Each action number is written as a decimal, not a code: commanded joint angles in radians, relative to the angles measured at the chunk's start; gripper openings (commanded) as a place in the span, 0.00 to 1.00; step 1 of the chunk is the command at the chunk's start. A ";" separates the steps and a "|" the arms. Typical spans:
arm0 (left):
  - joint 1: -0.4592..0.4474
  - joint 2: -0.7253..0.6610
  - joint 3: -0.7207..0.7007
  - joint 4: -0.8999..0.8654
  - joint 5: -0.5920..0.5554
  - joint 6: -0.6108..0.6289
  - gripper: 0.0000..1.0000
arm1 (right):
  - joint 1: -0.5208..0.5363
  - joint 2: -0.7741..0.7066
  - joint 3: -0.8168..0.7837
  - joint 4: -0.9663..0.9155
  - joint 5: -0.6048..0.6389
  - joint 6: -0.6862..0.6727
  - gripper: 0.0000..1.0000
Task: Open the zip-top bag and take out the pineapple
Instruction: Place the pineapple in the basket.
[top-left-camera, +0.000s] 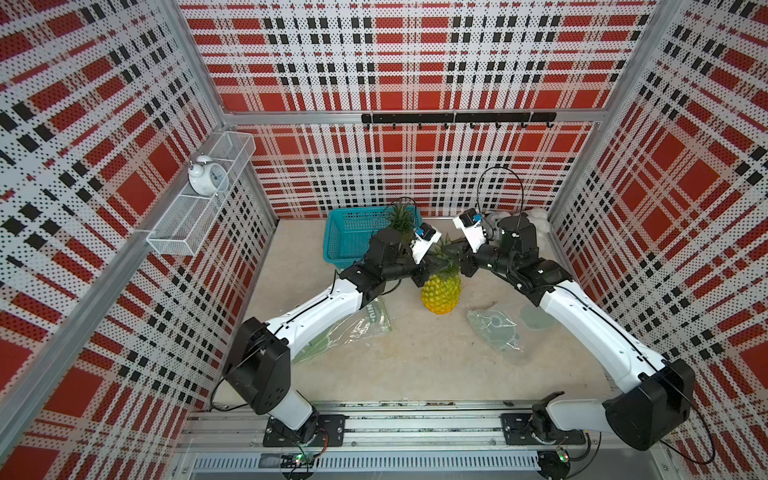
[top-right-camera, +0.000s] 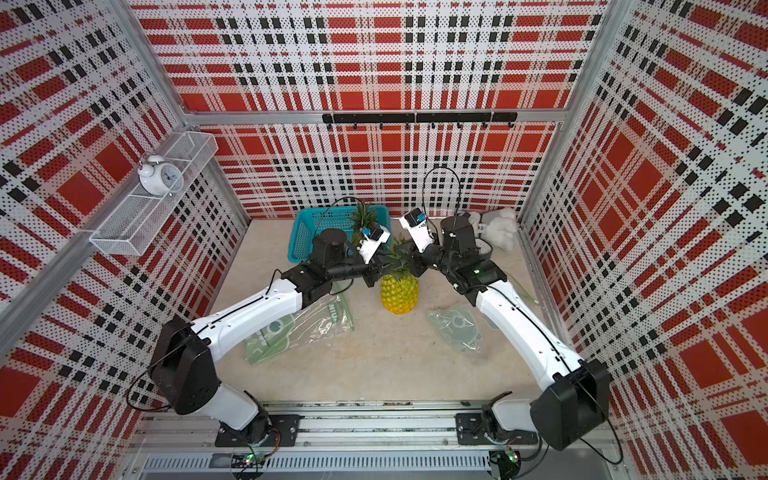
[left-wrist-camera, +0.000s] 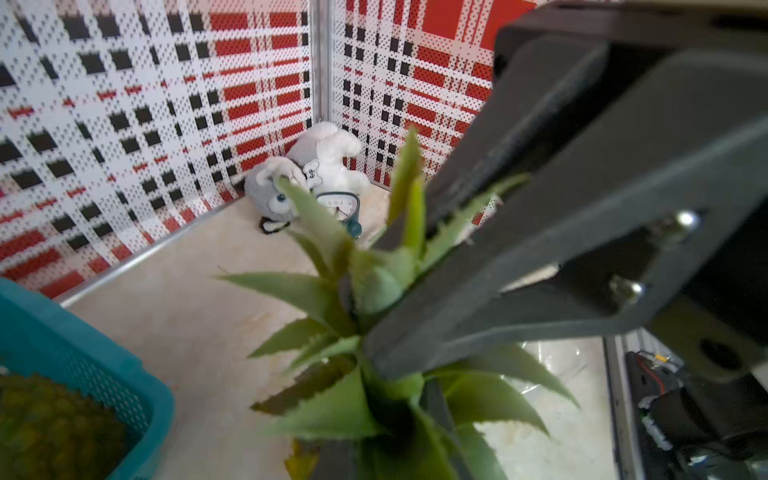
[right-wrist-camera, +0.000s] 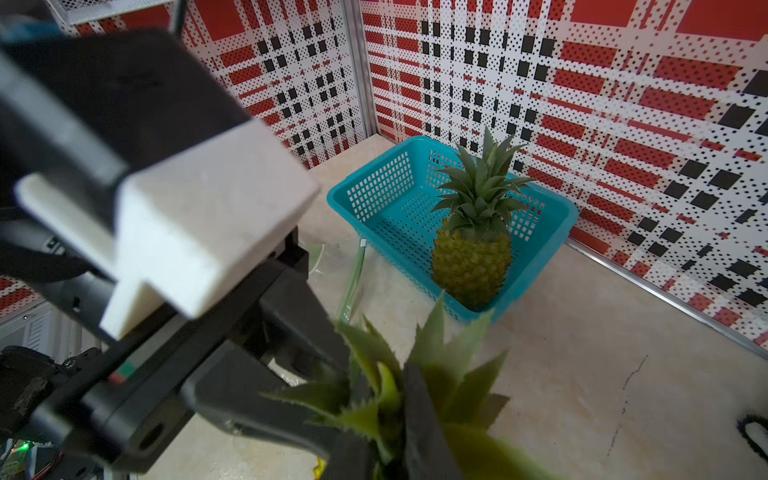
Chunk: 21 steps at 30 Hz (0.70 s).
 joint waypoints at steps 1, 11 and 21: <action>-0.014 0.003 0.005 0.069 0.006 -0.025 0.00 | 0.020 -0.025 0.044 0.134 -0.075 0.024 0.00; 0.015 -0.100 -0.079 0.159 -0.168 -0.078 0.00 | 0.020 -0.101 0.028 0.149 0.136 0.003 0.51; 0.094 -0.249 -0.129 0.193 -0.342 -0.115 0.00 | 0.017 -0.238 -0.060 0.213 0.463 -0.018 0.71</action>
